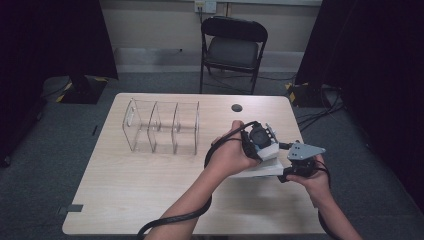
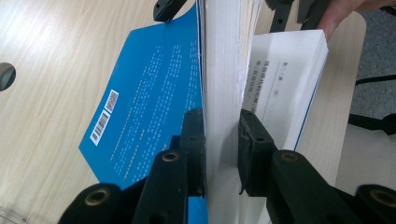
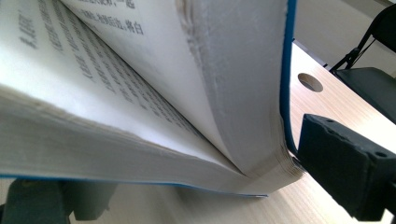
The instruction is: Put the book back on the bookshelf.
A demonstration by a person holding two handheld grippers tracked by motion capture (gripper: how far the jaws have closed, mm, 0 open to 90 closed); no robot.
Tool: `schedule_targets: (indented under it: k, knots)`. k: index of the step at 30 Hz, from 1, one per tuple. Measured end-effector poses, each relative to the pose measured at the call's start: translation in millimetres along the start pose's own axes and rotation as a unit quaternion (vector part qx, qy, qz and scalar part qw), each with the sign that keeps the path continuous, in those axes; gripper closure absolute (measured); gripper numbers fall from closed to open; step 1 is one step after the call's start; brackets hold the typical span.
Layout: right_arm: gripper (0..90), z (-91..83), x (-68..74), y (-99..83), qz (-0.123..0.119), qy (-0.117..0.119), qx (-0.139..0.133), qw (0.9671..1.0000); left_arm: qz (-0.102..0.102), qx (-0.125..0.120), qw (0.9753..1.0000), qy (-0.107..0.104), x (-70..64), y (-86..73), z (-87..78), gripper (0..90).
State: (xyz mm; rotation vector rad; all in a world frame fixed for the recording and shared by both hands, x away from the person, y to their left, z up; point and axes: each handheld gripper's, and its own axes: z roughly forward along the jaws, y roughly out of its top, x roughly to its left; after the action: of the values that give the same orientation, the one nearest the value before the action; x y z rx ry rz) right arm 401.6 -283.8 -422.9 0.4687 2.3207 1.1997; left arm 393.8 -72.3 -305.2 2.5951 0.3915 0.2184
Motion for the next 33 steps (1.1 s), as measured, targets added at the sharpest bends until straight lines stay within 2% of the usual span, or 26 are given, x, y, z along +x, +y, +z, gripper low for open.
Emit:
schedule_targets:
  k: [9, 13, 17, 20, 22, 26, 27, 30, 33]
  knots:
    - [10.1, -0.6, 1.5, 0.2, 0.001, 0.002, -0.008, 1.0000, 0.000, 0.002, 1.0000, -0.003, 0.3, 2.3, -5.2, 74.9]
    - [10.3, -4.6, 3.8, 5.6, -0.008, 0.013, -0.019, 0.9997, -0.002, -0.003, 0.9999, -0.012, 2.0, 5.9, -12.7, 74.9]
    - [11.0, -1.0, 9.0, 11.8, -0.029, 0.022, -0.018, 0.9992, -0.001, -0.003, 0.9999, -0.016, 2.1, 5.3, -12.6, 74.8]
    - [14.1, 1.9, 10.8, 11.3, -0.026, 0.030, -0.024, 0.9989, 0.000, -0.004, 0.9998, -0.018, 0.6, 3.7, -11.5, 74.7]
    - [19.6, 1.7, 10.6, 11.6, -0.030, 0.036, -0.026, 0.9985, 0.001, -0.005, 0.9998, -0.022, 1.1, 3.3, -11.4, 74.6]
    - [41.1, 0.2, 10.1, 17.0, -0.052, 0.069, -0.024, 0.9959, 0.012, -0.011, 0.9997, -0.021, 0.1, 4.7, -11.8, 73.5]
    - [43.4, 1.1, 9.0, 18.4, -0.051, 0.078, -0.022, 0.9954, 0.007, -0.025, 0.9994, -0.021, 0.0, 5.9, -13.6, 72.9]
    - [47.6, 3.6, 7.4, 24.2, -0.058, 0.090, -0.012, 0.9942, 0.017, -0.019, 0.9996, -0.012, 0.7, 7.4, -15.1, 72.2]
    - [48.7, 3.9, 4.3, 26.1, -0.053, 0.098, -0.008, 0.9938, 0.008, -0.034, 0.9991, -0.025, 4.9, 4.2, -15.5, 69.3]
